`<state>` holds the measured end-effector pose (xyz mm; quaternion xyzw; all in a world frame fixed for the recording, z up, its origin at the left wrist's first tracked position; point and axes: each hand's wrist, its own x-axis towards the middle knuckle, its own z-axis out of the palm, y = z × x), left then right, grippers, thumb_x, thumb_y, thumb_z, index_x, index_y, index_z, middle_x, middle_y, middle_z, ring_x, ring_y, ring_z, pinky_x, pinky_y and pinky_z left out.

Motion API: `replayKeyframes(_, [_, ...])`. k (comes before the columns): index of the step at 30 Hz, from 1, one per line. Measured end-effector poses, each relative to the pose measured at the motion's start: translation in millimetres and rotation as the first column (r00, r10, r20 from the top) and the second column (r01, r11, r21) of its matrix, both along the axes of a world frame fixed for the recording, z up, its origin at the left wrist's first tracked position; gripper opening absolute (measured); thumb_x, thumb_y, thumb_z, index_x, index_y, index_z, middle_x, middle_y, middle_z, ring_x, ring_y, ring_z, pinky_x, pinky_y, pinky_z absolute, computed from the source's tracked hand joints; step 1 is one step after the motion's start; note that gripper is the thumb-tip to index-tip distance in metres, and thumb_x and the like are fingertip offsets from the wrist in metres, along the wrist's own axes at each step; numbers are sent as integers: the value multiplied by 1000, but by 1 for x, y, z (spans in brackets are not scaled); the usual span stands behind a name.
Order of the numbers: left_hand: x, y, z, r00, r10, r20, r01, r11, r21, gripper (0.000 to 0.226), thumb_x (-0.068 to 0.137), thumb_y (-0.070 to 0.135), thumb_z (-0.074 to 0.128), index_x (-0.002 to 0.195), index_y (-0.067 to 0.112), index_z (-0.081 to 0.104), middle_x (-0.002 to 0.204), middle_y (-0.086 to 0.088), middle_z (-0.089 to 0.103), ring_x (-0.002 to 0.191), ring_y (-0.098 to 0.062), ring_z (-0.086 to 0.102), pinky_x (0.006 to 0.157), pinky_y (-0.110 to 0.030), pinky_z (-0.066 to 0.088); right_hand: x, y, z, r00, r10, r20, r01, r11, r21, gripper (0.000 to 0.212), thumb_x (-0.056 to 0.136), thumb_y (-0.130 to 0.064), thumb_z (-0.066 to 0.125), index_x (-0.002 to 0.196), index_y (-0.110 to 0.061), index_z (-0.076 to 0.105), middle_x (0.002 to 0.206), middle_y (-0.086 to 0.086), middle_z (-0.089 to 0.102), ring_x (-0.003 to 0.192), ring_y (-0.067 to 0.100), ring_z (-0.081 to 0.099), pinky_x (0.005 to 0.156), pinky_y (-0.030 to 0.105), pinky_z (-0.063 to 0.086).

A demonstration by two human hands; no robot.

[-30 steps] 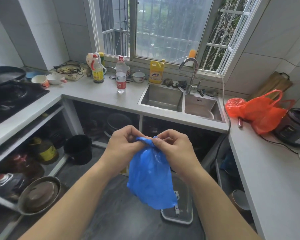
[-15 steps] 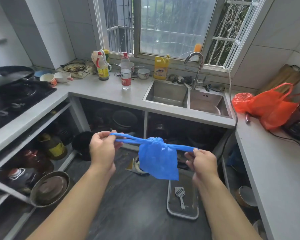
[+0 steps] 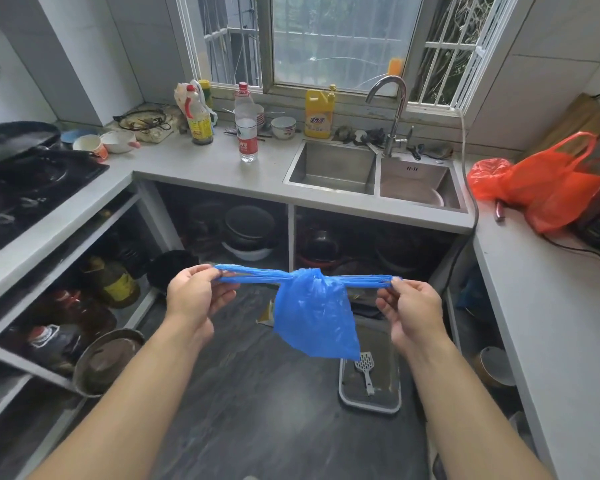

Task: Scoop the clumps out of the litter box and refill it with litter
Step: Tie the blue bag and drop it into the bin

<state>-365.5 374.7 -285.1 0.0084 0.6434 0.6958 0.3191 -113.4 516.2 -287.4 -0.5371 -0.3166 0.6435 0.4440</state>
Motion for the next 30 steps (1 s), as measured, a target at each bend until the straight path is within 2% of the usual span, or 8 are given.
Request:
replayKeyframes(3, [-4,-1,-2,998,53,15,-53,999,-6,15,95,1,54,96,16,53,79,-10,74,64,-20,73,65,-34,58,2,1,-4,1000,-8,-13,7,999,-38,13,102,-1,49,91,-9,50,85,12,60,67,17,59,69,32,55])
replayKeyframes(7, [-11,-1,-7,991,92,99,-90,996,-25,15,95,3,54,105,13,58,64,-2,75,68,-20,72,66,-32,56,-2,2,-9,994,-33,-100,24,995,-93,14,101,0,49,91,-9,51,83,12,59,64,16,57,64,30,51])
replayKeyframes(11, [-18,-7,-11,989,-142,37,146,976,-158,16,95,9,58,110,8,65,65,1,74,58,-15,64,59,-29,53,-6,2,-7,997,34,-67,-38,997,-65,10,99,-5,53,96,-14,53,81,4,61,59,10,54,56,28,46])
replayKeyframes(15, [-18,-19,-15,944,-329,-4,319,920,-227,14,91,4,65,104,8,61,77,-9,73,56,-16,64,53,-28,55,-27,-7,-6,968,249,28,-248,968,-37,16,95,-3,59,101,-18,55,82,2,62,60,11,56,55,27,46])
replayKeyframes(21, [-32,-37,-44,907,-408,-106,374,896,-240,18,87,5,72,101,12,62,83,-6,76,75,-17,69,66,-31,53,-90,-34,-27,866,457,204,-463,886,-19,22,91,6,55,104,-11,62,86,10,61,63,15,59,54,28,53])
replayKeyframes(24, [-50,-40,-66,884,-452,-117,410,871,-270,23,82,7,79,100,13,67,94,-13,76,78,-17,73,68,-31,57,-128,-50,-41,758,568,319,-592,806,-28,24,88,7,54,96,-12,67,80,12,61,63,18,59,58,32,53])
replayKeyframes(26, [-67,-38,-78,856,-505,-109,461,843,-278,23,82,10,80,101,15,68,98,-15,75,80,-17,73,74,-34,61,-157,-61,-48,680,621,390,-652,755,-66,22,88,4,57,92,-14,69,78,9,63,66,18,60,57,29,52])
replayKeyframes(30, [-111,-38,-92,812,-576,-88,536,797,-278,22,83,20,79,103,21,69,99,-9,76,85,-14,73,78,-33,61,-219,-76,-56,591,690,417,-708,692,-141,17,90,0,60,100,-10,69,80,9,66,66,14,61,55,25,49])
